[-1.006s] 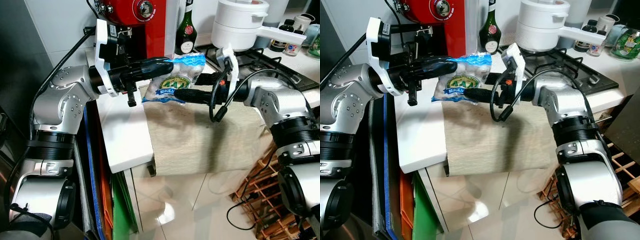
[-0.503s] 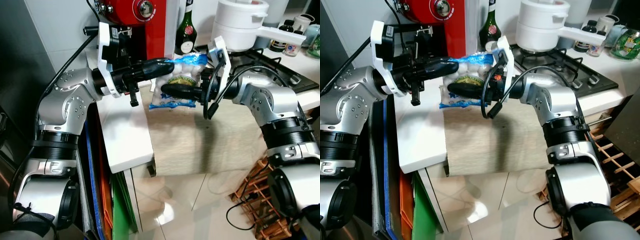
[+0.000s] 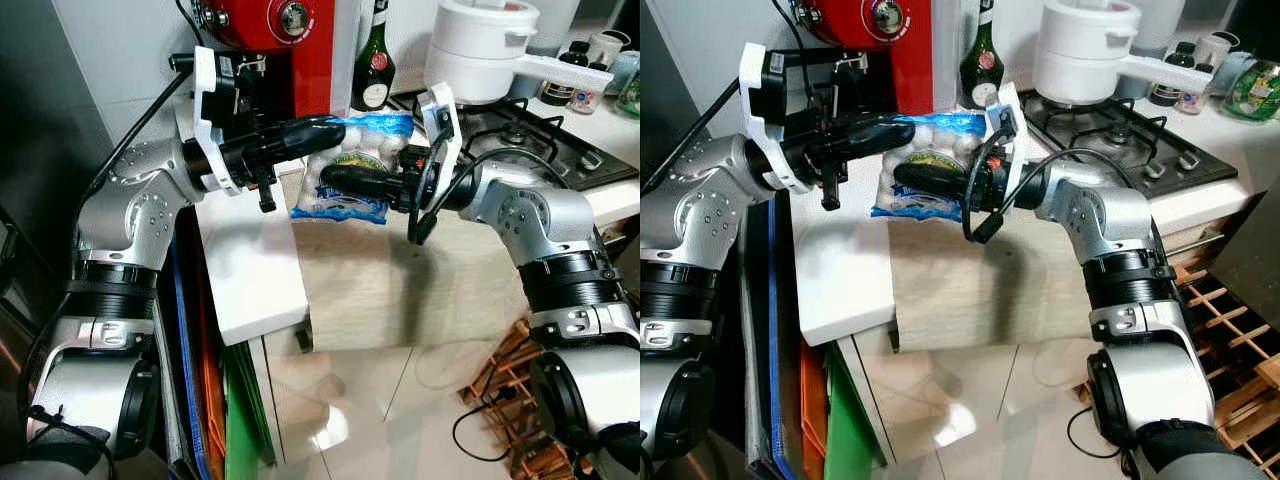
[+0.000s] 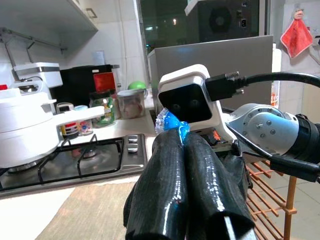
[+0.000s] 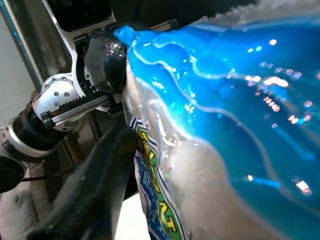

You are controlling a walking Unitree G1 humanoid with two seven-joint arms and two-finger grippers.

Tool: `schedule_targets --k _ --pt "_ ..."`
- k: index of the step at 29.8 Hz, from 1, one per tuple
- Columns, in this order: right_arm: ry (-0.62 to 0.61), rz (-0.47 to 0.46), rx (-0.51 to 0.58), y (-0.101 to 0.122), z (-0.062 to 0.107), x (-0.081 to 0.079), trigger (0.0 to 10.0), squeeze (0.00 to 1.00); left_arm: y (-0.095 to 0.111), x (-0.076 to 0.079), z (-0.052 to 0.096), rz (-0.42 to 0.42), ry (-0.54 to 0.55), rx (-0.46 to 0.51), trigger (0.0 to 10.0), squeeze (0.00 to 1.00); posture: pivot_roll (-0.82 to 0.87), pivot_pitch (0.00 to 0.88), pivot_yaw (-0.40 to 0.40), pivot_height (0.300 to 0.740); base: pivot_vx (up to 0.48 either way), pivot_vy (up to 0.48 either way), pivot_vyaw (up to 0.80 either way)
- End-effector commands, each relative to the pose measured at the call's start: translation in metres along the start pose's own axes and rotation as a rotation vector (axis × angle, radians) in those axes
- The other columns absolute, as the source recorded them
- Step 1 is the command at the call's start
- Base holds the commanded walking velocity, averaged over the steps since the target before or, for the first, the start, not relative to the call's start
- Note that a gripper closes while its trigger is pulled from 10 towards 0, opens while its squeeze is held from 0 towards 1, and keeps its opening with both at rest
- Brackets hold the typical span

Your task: Restocking fridge

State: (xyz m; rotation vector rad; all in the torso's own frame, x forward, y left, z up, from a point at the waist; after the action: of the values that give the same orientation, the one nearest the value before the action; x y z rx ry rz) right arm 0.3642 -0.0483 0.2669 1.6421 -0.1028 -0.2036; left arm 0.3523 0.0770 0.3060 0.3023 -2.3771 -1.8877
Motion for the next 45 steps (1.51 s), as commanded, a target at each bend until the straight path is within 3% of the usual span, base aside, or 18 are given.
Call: schedule_targets --k 1,18,19,21,22,24,25,26,30,33,37,39,42,43,44,45 --pt "0.020 0.007 0.031 0.007 -0.002 -0.005 0.0 0.00 0.006 0.001 -0.005 -0.023 -0.015 0.000 0.0 0.00 -0.12 0.000 0.004 0.740 0.000 0.000 0.00" --pt "0.045 -0.051 0.031 -0.003 -0.005 -0.016 0.0 0.00 0.005 -0.003 -0.004 -0.030 0.014 -0.004 0.0 0.00 -0.13 0.000 0.016 0.740 0.000 0.000 0.00" --pt "0.040 -0.058 0.033 -0.005 -0.005 -0.016 0.0 0.00 0.002 -0.007 -0.004 -0.045 0.045 -0.017 4.0 0.00 -0.13 0.000 0.017 0.740 0.000 0.000 0.00" --pt "0.039 -0.061 0.034 -0.006 -0.004 -0.016 0.0 0.00 0.000 -0.010 -0.004 -0.055 0.068 -0.029 4.0 0.00 -0.13 0.000 0.017 0.740 0.000 0.000 0.00" --pt "0.034 -0.066 0.035 -0.007 -0.004 -0.016 0.0 0.00 -0.001 -0.014 -0.004 -0.064 0.097 -0.040 10.0 0.00 -0.13 0.000 0.018 0.740 0.000 0.000 0.00" --pt "0.022 -0.075 0.039 -0.008 -0.002 -0.015 0.0 0.00 -0.003 -0.019 -0.004 -0.072 0.137 -0.051 10.0 0.00 -0.13 0.000 0.018 0.740 0.000 0.000 0.00" --pt "0.016 -0.079 0.041 -0.009 -0.001 -0.015 0.0 0.00 -0.003 -0.021 -0.003 -0.076 0.156 -0.054 10.0 0.33 -0.13 0.000 0.017 0.740 0.000 0.000 0.00" --pt "0.008 -0.083 0.045 -0.009 -0.001 -0.014 0.0 0.00 -0.003 -0.022 -0.002 -0.081 0.168 -0.056 10.0 1.00 -0.13 0.000 0.017 0.740 0.000 0.000 0.00" --pt "-0.019 -0.093 0.058 -0.011 0.000 -0.011 0.0 0.00 -0.006 -0.025 0.002 -0.089 0.194 -0.081 10.0 1.00 -0.13 0.000 0.011 0.740 0.000 0.000 0.00" --pt "-0.115 -0.095 0.081 -0.015 0.000 -0.001 0.0 0.00 -0.010 -0.031 0.010 -0.103 0.243 -0.116 10.0 1.00 -0.13 0.000 0.008 0.740 0.000 0.000 0.00" --pt "-0.275 -0.019 0.111 -0.020 -0.003 0.011 0.0 0.00 -0.005 -0.037 0.020 -0.116 0.314 -0.116 10.0 1.00 -0.11 0.000 0.003 0.740 0.000 0.000 0.00" --pt "-0.328 0.016 0.158 -0.012 -0.005 0.011 0.0 0.00 -0.002 -0.039 0.024 -0.115 0.347 -0.104 10.0 1.00 -0.11 0.000 0.003 0.740 0.000 0.000 0.00" --pt "-0.455 0.151 0.198 0.001 -0.008 0.014 0.0 0.00 0.007 -0.047 0.031 -0.086 0.442 -0.036 10.0 1.00 -0.11 0.000 0.007 0.740 0.000 0.000 0.00" --pt "-0.508 0.216 0.202 0.004 -0.008 0.015 0.0 0.00 0.015 -0.056 0.034 -0.027 0.538 0.054 10.0 1.00 -0.11 0.000 0.010 0.740 0.000 0.000 0.00" --pt "-0.691 0.336 0.228 0.006 -0.003 0.020 0.0 0.00 -0.004 -0.063 0.034 0.046 0.734 0.101 10.0 1.00 -0.11 0.000 0.013 0.740 0.000 0.000 0.00" --pt "-0.780 0.387 0.231 0.005 0.003 0.023 0.0 0.00 -0.016 -0.062 0.036 0.050 0.801 0.091 10.0 1.00 -0.11 0.000 0.013 0.740 0.000 0.000 0.00"
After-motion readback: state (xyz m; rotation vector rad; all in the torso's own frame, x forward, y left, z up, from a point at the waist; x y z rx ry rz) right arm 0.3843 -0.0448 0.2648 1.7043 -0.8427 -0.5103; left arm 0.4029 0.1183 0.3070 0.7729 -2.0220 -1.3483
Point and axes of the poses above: a point about 5 cm out from each wrist's last joint towards the gripper, its own z axis pointing back from the gripper into the wrist, its own y axis along the axis of the wrist's last joint, x = y × z, the point moved 6 cm from there along -z, pointing out of the wrist towards the gripper, and after that the axes turned 7 degrees about z, right-handed, at the moved point
